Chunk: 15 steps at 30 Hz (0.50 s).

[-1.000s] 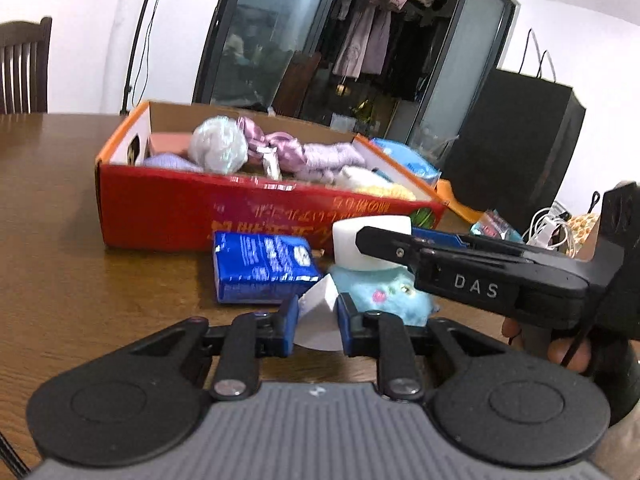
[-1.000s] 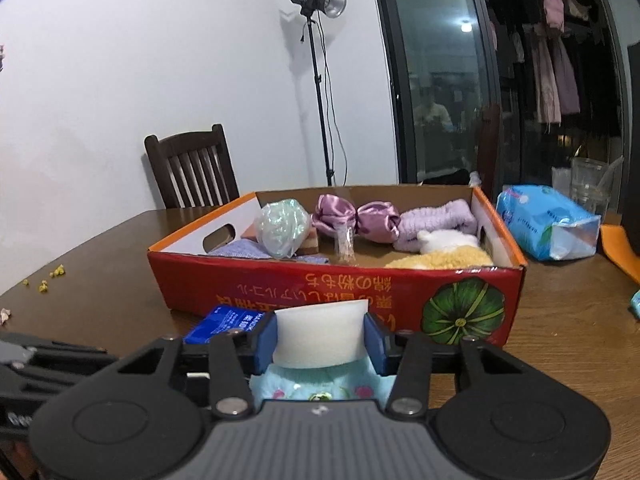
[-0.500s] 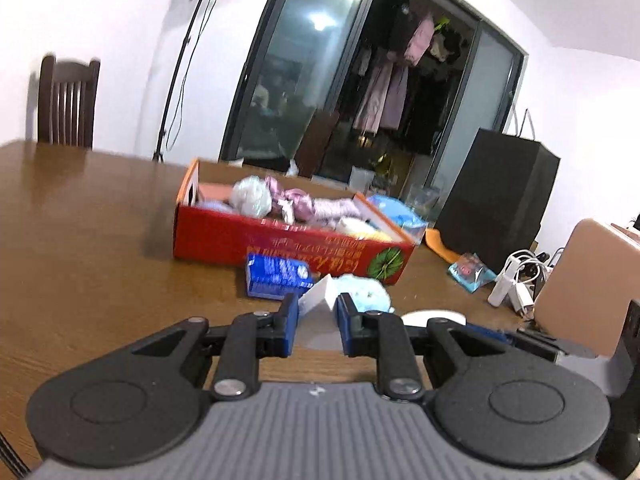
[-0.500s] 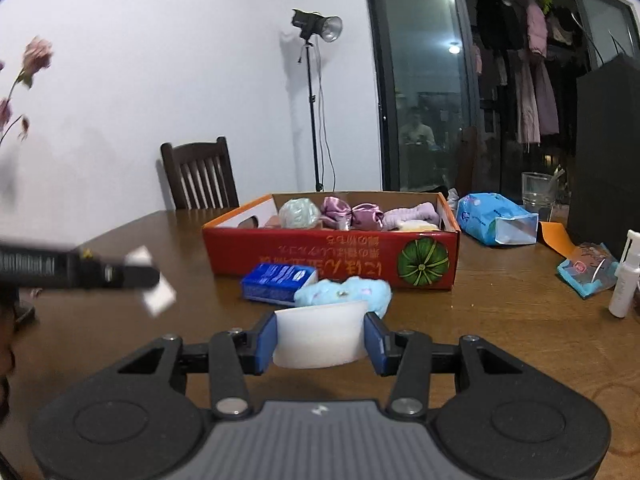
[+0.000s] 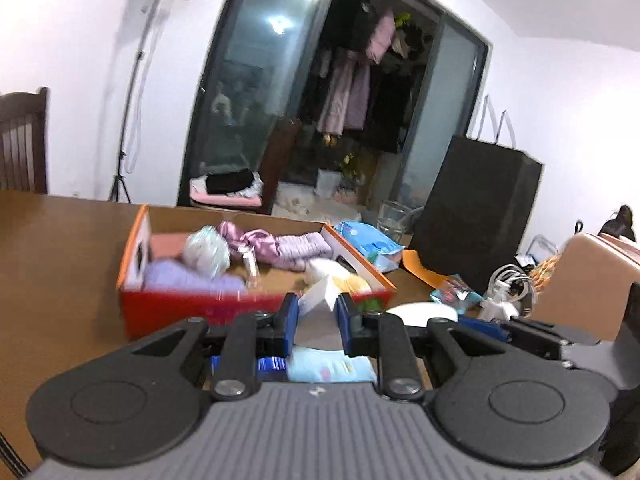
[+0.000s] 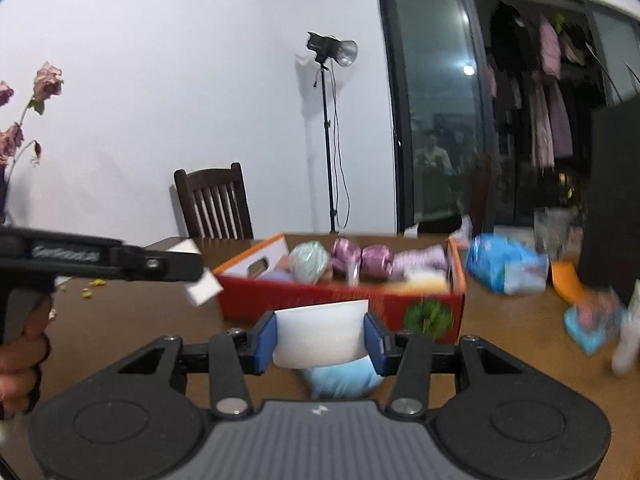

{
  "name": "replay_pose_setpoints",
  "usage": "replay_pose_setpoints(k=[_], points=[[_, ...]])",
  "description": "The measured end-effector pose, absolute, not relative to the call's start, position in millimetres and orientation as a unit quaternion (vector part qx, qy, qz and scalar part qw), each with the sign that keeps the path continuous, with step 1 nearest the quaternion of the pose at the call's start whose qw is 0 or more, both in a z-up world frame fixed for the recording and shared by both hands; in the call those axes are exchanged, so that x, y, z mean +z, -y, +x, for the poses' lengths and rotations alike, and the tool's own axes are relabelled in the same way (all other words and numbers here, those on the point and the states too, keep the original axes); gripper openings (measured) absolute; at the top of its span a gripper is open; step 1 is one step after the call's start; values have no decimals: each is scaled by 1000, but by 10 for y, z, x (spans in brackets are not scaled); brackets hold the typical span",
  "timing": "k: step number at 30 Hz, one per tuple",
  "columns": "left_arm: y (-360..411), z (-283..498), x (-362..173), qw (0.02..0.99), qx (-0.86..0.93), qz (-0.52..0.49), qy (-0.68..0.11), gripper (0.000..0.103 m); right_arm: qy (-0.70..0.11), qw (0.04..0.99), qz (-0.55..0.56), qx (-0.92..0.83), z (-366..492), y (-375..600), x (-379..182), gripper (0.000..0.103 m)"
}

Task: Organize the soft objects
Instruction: 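Lift the white foam cap and carry it over the box with both grippers, then open both grippers over the box and withdraw them toward the table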

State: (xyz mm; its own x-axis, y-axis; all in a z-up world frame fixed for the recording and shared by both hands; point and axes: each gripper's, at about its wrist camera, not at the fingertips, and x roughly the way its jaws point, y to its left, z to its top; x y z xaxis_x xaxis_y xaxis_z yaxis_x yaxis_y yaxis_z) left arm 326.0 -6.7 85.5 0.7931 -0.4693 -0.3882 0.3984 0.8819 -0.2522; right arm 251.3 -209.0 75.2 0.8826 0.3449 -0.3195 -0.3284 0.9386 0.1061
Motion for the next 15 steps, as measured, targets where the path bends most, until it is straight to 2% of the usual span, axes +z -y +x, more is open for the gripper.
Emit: replay_pose_setpoints(k=[3,7,9,11,12,15], points=[[205,4070,886,938,-224,-53,-260,23,-197,961,37,188,3215,2138,908,46],[364,5069,664,912,-215,-31,-347,23,-300,929,60,206,4343,2156,839,46],[476,5384,540,912,-189,3,-365,25,-334,923,55,184,4821,2122,740,46],[555,5586,433,913,-175,43,-366,29,-332,929,33,160,5119,2056,681,46],[581,5690,368,907,-179,50,-378,35,-338,927,29,159,5253,2023,636,46],[561,5842,239,902,-164,46,-398,37,-357,920,41,154,5550,1981,497,52]])
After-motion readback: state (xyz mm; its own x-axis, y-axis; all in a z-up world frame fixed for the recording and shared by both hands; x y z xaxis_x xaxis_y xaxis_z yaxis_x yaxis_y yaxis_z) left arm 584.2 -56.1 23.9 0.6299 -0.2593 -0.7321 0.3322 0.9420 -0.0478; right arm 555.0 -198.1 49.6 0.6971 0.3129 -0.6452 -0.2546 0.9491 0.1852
